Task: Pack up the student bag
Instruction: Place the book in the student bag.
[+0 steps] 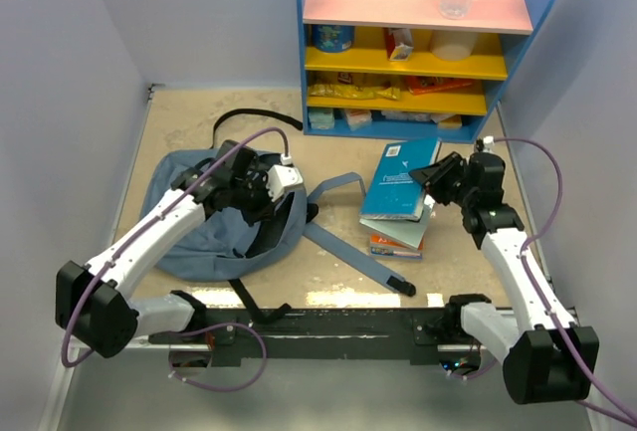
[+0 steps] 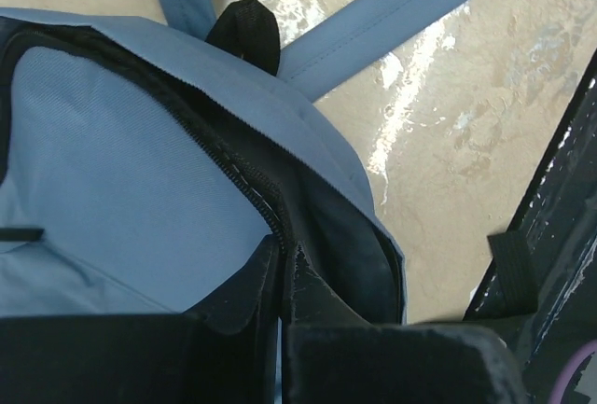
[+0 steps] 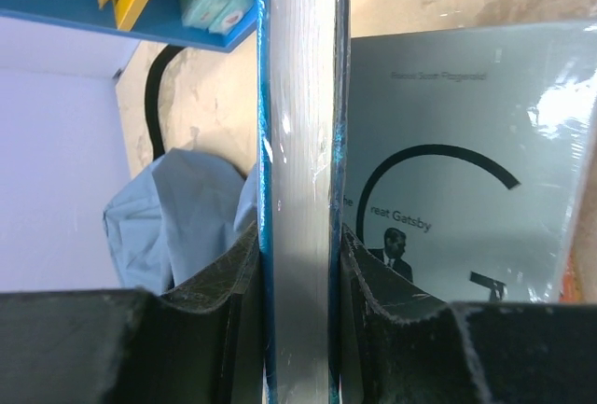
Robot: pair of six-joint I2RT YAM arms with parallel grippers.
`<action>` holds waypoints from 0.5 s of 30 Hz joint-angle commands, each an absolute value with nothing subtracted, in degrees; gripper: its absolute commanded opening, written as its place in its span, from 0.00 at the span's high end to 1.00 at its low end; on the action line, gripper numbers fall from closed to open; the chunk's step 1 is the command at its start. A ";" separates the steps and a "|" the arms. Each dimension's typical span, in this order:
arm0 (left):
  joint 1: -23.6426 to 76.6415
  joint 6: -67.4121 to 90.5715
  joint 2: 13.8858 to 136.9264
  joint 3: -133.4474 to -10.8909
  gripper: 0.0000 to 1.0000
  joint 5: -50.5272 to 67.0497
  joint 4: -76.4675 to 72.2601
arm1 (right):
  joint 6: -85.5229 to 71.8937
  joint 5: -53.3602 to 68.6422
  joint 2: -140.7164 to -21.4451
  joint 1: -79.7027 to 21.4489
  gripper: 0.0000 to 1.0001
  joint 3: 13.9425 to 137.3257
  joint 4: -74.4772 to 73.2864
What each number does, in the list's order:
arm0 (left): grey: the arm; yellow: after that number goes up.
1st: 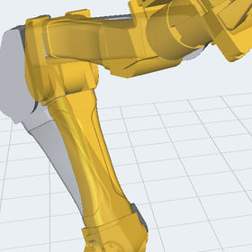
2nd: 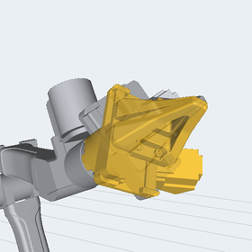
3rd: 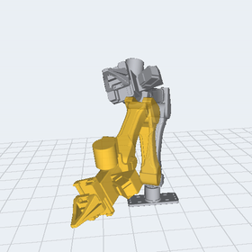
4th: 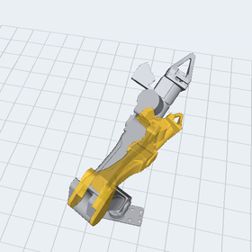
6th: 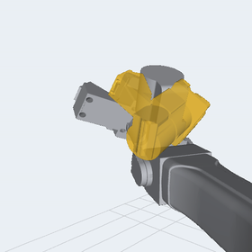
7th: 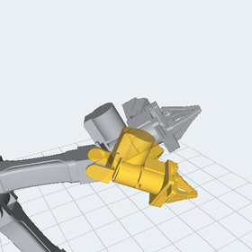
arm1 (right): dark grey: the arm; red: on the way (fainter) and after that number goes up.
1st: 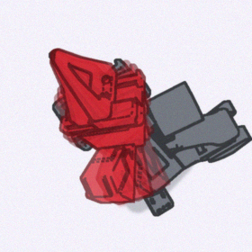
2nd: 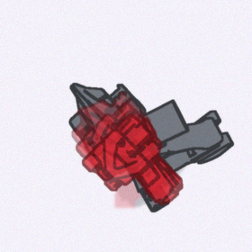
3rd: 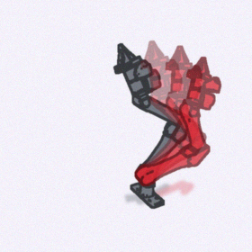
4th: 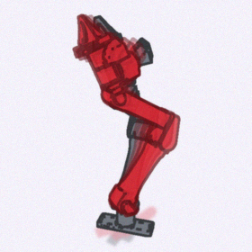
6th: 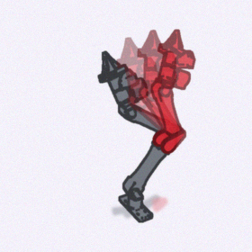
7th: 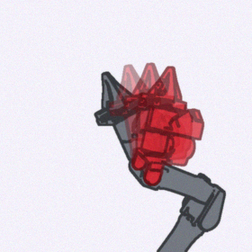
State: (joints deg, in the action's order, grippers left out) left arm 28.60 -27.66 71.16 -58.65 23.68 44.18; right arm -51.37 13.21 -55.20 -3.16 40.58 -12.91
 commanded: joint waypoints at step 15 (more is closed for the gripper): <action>25.84 -22.94 53.00 -59.50 1.00 11.69 42.28 | -55.55 16.79 -73.55 -32.42 1.00 63.89 11.25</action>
State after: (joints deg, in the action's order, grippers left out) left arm 26.26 -24.51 55.18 -59.72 13.93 45.47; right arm -52.12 16.10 -71.79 -28.77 57.80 -0.84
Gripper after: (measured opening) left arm 0.037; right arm 0.303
